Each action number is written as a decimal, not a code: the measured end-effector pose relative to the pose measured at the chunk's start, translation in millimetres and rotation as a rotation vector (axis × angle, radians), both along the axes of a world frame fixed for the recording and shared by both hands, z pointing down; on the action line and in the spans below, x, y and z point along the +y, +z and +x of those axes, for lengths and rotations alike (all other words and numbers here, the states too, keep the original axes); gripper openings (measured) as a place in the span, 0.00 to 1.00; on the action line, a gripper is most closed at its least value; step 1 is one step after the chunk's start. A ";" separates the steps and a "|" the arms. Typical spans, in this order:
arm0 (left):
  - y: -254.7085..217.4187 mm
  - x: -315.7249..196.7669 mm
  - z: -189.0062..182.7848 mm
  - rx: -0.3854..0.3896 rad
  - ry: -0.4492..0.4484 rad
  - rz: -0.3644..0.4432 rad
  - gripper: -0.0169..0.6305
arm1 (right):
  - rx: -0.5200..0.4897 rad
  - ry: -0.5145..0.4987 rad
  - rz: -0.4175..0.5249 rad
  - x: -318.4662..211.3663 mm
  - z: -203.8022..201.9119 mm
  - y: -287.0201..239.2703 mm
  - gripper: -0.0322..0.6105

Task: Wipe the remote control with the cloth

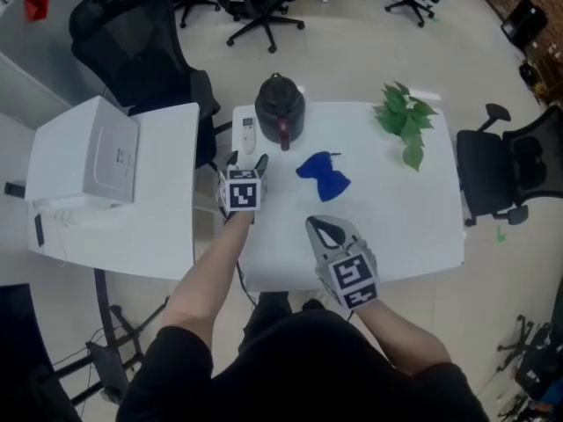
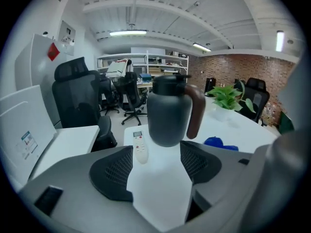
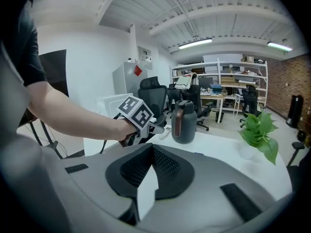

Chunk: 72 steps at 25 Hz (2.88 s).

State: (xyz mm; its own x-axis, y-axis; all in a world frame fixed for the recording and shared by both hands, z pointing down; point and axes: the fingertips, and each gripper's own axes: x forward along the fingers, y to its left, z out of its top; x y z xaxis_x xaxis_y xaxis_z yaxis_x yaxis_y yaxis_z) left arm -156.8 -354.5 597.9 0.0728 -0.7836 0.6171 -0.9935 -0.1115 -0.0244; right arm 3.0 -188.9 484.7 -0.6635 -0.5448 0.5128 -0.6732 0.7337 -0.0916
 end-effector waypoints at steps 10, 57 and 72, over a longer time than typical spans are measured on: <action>82.3 -75.1 -33.7 -0.026 0.008 -0.138 0.50 | 0.006 0.068 -0.095 -64.1 -39.4 40.2 0.06; -20.5 33.6 -5.6 0.011 0.161 0.075 0.35 | 0.379 0.125 -0.114 -150.2 30.6 164.2 0.44; -44.8 92.2 22.5 -0.010 0.252 0.128 0.35 | 0.475 0.146 -0.265 -160.6 33.2 213.7 0.33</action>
